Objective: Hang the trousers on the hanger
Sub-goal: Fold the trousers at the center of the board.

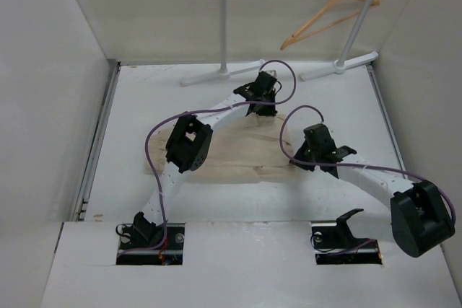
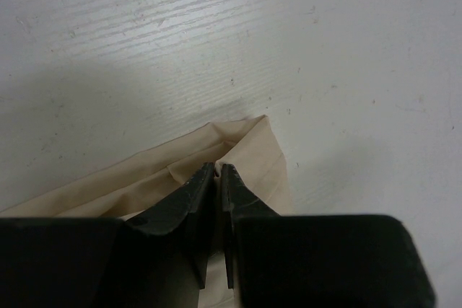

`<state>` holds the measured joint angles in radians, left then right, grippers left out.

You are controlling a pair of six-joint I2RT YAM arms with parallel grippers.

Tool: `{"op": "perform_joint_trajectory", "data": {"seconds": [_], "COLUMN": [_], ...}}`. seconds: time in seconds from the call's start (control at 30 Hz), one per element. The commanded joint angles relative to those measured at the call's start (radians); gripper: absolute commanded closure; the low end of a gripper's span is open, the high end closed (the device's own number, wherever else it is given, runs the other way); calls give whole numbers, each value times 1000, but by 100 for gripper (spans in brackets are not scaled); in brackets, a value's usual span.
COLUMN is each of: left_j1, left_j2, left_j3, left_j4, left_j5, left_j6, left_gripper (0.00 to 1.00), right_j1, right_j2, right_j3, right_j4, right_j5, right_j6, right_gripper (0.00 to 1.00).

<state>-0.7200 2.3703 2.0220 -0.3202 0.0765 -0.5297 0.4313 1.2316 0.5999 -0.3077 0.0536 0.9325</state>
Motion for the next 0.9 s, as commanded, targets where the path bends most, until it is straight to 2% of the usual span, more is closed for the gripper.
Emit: {"op": "perform_joint_trajectory", "data": {"seconds": [0.0, 0.17, 0.53, 0.73, 0.87], "left_j1": [3, 15, 31, 17, 6], "left_j2": [-39, -25, -8, 7, 10], "left_j3": [-6, 21, 47, 47, 44], "left_j4": [23, 23, 23, 24, 24], "left_j5": [6, -7, -14, -15, -18], "left_j6": [-6, -7, -26, -30, -33], "left_gripper": [93, 94, 95, 95, 94], "right_j1": [-4, 8, 60, 109, 114], "right_j2": [-38, -133, -417, -477, -431], "right_j3": [35, 17, -132, -223, -218], "right_j4": [38, -59, -277, -272, -268], "right_j5": [35, 57, 49, 41, 34], "right_j6": [3, 12, 92, 201, 209], "right_gripper": [97, 100, 100, 100, 99]}}
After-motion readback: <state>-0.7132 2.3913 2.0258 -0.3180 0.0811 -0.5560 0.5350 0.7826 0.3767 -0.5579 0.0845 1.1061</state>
